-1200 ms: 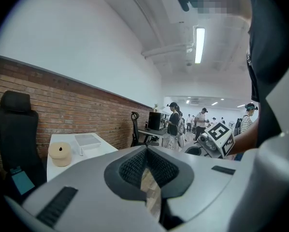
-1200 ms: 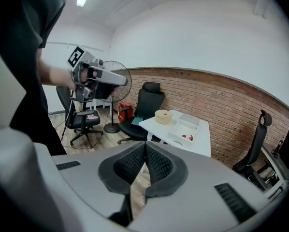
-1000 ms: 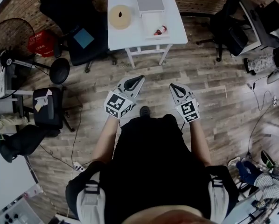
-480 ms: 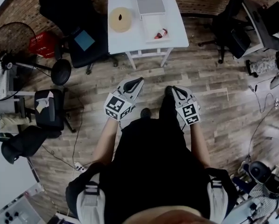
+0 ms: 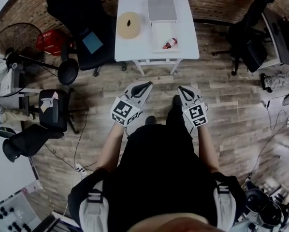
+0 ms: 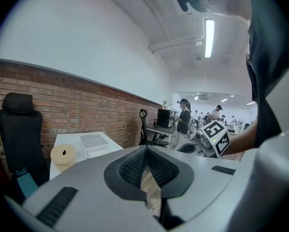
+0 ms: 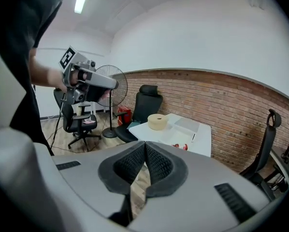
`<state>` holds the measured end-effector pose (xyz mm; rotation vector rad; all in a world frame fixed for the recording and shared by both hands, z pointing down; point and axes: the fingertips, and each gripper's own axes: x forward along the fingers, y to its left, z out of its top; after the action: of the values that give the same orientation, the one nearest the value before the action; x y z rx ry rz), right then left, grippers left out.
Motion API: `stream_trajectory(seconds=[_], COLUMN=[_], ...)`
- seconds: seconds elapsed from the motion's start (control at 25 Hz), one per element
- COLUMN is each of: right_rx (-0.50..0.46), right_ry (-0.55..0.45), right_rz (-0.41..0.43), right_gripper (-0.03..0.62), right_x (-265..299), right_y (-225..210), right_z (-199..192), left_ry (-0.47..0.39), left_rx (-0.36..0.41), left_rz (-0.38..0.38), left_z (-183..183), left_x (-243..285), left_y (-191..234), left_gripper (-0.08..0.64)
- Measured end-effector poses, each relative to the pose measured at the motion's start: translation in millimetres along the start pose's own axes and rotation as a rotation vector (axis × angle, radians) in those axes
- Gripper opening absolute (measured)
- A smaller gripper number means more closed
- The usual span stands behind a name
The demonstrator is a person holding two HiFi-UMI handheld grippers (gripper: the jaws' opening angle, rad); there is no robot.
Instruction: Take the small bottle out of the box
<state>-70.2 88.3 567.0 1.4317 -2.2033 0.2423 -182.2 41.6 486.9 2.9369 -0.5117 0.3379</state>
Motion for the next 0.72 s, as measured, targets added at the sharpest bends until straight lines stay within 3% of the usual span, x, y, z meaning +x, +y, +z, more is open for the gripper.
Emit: stream_trajectory(seconds=[0.2,0.72], right_rx=[-0.004,0.059], right_ry=[-0.015,-0.028], right_rz=[0.028,0.048], right_gripper=[-0.002,-0.002], right_x=[13,16], right_y=[-24,-90], right_z=[7,-7], left_ry=[0.011,0.045], left_rx=[-0.009,0.058], left_rz=[0.011,-0.014], left_z=[7,25], left_x=[27,95], left_y=[8,2], left_gripper=[0.023,0.023])
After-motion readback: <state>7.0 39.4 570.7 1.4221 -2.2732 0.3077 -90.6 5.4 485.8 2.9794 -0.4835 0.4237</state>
